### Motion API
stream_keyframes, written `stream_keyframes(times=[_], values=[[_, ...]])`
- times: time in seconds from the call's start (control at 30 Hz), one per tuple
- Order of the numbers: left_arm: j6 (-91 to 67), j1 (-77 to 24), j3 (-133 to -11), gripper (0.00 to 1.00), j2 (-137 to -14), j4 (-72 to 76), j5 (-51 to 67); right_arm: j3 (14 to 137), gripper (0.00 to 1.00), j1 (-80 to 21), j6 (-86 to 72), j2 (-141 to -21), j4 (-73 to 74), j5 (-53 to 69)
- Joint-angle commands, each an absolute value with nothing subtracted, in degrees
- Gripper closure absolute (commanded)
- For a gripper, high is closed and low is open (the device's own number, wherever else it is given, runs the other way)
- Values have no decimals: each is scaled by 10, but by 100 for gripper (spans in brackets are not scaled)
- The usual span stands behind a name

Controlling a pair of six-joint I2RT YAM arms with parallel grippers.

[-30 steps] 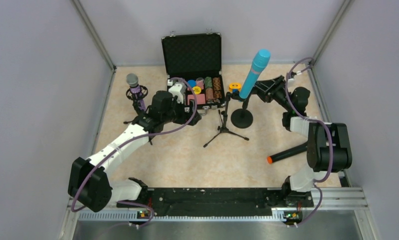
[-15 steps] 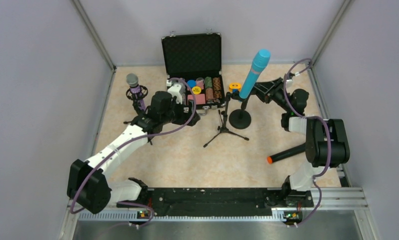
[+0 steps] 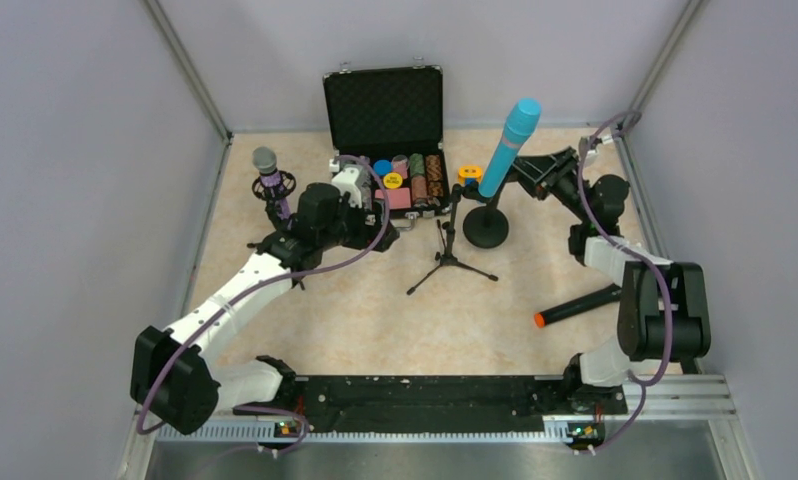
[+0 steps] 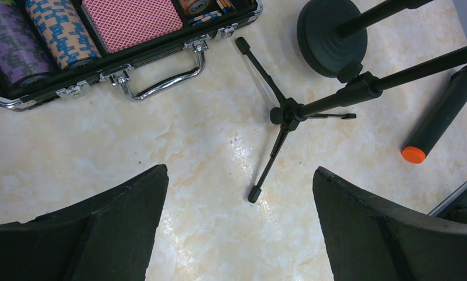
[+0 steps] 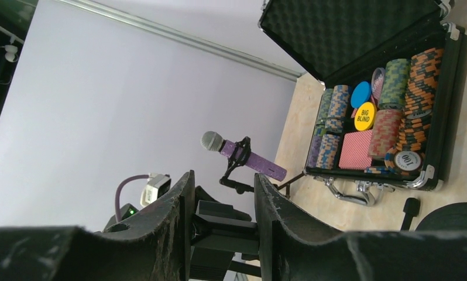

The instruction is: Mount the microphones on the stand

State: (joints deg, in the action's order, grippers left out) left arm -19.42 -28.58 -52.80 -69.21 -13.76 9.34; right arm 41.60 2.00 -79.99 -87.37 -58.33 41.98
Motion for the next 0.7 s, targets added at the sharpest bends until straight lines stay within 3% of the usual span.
stream_keyframes(times=[0.0,0.67], values=[[-195,-287,-520,3,-673,-125,88,439,100,22,-805,-824,-605,417],[-194,-287,-519,3,-640,-137,88,372,100,60,-640,-557,-232,356]])
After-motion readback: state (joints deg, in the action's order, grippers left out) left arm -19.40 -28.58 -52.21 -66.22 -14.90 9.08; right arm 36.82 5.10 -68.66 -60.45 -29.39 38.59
